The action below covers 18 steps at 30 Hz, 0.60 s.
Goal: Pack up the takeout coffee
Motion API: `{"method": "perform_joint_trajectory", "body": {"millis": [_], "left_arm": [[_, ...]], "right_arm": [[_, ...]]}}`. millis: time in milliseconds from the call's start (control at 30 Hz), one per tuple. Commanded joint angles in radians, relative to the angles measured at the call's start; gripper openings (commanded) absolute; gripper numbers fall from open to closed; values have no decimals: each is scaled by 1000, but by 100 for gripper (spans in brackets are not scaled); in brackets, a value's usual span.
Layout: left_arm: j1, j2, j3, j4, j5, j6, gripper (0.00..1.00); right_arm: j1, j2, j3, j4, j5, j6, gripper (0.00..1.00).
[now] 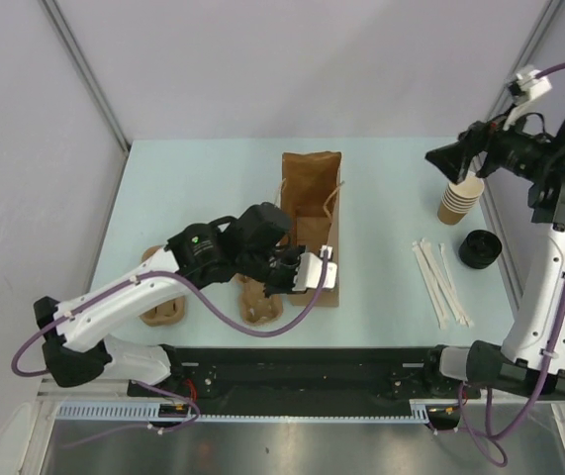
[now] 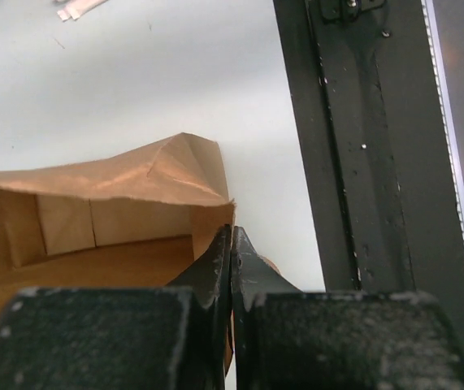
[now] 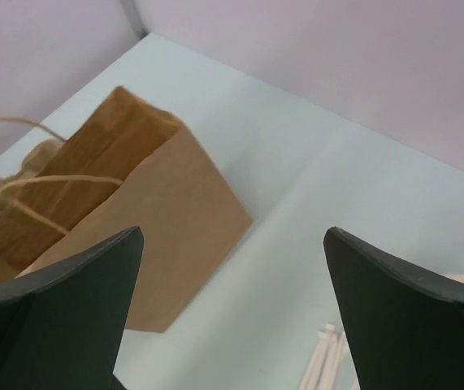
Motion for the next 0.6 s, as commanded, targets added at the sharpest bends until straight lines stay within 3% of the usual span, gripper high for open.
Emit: {"method": "perform_joint_trajectory", "body": {"millis": [0, 167, 367, 467, 500, 567], "left_arm": [[-9, -92, -98, 39, 8, 40, 3], [-9, -112, -149, 85, -28, 117, 17], [-10, -17, -56, 149, -8, 146, 22], [-7, 27, -14, 168, -22, 161, 32], [-9, 35, -5, 163, -19, 180, 41], [-9, 59, 15, 171, -30, 191, 49]], "right_arm": [[237, -18, 29, 1, 153, -80, 100], [480, 133, 242, -43, 363, -132, 100], [506, 326, 357, -20, 390, -106, 100], [512, 403, 402, -38, 370, -158, 100], [521, 430, 429, -60, 373, -186, 100], [529, 484, 494, -86, 377, -246, 100]]}}
